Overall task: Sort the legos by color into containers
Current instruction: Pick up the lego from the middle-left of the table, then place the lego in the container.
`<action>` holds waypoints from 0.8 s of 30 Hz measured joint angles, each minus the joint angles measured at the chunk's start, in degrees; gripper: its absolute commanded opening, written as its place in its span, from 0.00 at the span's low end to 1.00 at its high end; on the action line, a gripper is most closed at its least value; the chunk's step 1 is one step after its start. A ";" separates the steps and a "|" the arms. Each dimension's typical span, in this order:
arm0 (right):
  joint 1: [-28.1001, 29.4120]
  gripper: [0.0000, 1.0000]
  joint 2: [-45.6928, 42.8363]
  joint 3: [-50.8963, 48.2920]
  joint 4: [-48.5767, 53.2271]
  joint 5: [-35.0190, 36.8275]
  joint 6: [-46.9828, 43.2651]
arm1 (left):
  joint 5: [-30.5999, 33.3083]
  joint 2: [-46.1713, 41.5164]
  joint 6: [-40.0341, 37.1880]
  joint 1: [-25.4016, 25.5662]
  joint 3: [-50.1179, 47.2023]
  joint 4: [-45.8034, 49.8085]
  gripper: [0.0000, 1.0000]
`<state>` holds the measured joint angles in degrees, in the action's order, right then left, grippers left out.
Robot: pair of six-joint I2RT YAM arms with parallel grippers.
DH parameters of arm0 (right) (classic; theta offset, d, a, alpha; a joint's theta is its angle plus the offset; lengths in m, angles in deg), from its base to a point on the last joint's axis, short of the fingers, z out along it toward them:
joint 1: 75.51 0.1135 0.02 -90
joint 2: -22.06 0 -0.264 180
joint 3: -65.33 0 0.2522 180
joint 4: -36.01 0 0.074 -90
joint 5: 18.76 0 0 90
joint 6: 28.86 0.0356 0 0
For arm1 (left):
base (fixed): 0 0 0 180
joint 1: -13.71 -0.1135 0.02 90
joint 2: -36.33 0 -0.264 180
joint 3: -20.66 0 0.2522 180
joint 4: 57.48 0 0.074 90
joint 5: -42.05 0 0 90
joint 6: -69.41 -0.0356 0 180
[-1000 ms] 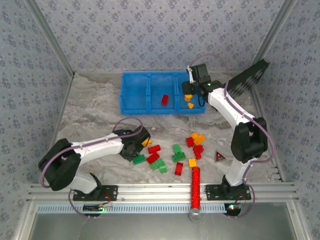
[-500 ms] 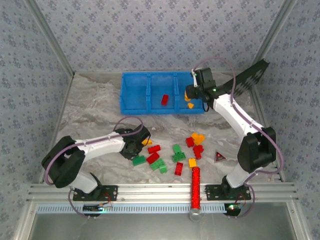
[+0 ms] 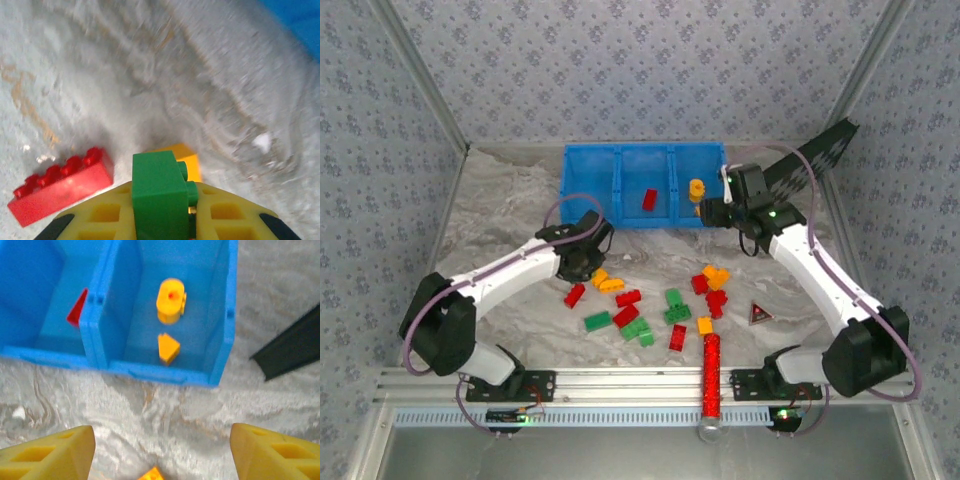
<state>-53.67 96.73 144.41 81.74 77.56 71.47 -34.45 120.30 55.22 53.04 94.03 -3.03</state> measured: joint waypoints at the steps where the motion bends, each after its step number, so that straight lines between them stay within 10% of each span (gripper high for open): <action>1: 0.02 0.75 -0.59 -1.16 0.31 -0.35 0.66 | 0.52 0.00 -1.18 -0.66 1.09 0.00 0.10; 24: 9.11 0.75 -13.53 -23.06 5.42 -5.03 16.90 | 4.42 24.37 -19.26 -13.07 26.73 -8.55 0.07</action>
<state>-44.55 83.20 121.35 87.16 72.54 88.36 -30.04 144.67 35.97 39.97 120.76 -11.58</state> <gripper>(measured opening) 0.751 0.246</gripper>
